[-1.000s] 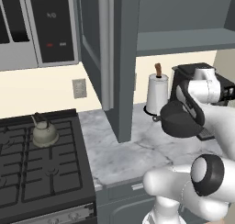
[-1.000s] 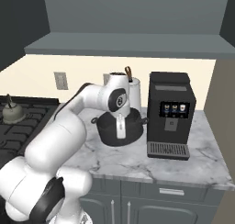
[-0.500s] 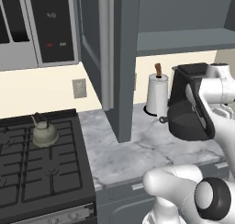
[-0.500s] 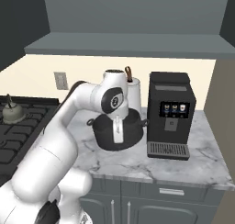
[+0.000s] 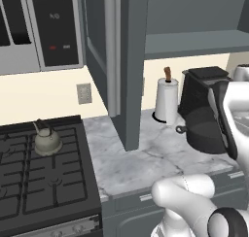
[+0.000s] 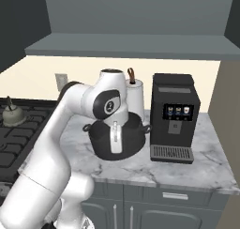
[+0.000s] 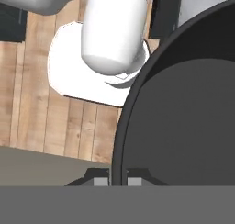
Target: Pick the kettle from the cabinet and place it on a stove burner. Then pick the pot from the counter and place it on another stove burner. Finally, turn both burners on.
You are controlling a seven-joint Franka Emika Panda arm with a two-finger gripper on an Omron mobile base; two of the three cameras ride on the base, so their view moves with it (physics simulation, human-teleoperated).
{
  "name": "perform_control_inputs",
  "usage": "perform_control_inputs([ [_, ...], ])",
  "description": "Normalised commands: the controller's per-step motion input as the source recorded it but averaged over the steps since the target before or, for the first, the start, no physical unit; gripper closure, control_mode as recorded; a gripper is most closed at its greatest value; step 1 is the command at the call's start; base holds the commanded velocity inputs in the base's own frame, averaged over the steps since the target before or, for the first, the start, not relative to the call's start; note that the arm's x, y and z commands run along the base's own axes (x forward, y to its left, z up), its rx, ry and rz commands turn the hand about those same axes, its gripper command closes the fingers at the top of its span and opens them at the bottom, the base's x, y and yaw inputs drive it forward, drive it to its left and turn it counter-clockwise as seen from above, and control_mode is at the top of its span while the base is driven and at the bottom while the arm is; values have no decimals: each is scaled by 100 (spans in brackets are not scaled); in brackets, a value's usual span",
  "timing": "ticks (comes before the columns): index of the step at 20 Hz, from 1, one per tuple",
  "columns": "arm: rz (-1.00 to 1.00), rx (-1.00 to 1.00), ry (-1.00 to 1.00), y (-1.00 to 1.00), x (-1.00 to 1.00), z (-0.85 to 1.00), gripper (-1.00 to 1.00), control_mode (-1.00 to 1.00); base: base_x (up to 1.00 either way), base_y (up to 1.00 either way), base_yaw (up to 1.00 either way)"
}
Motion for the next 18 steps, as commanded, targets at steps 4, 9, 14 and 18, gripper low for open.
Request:
perform_control_inputs([
  [4, 0, 0, 0, 0, -61, 27, 100, -100, 0, 0, 0],
  [9, 0, 0, 0, 0, -62, 26, 100, -100, 0, 0, 0],
  [14, 0, 0, 0, 0, -63, 24, 100, -100, 0, 0, 0],
  [18, 0, 0, 0, 0, -59, 22, 100, -100, 0, 0, 0],
])
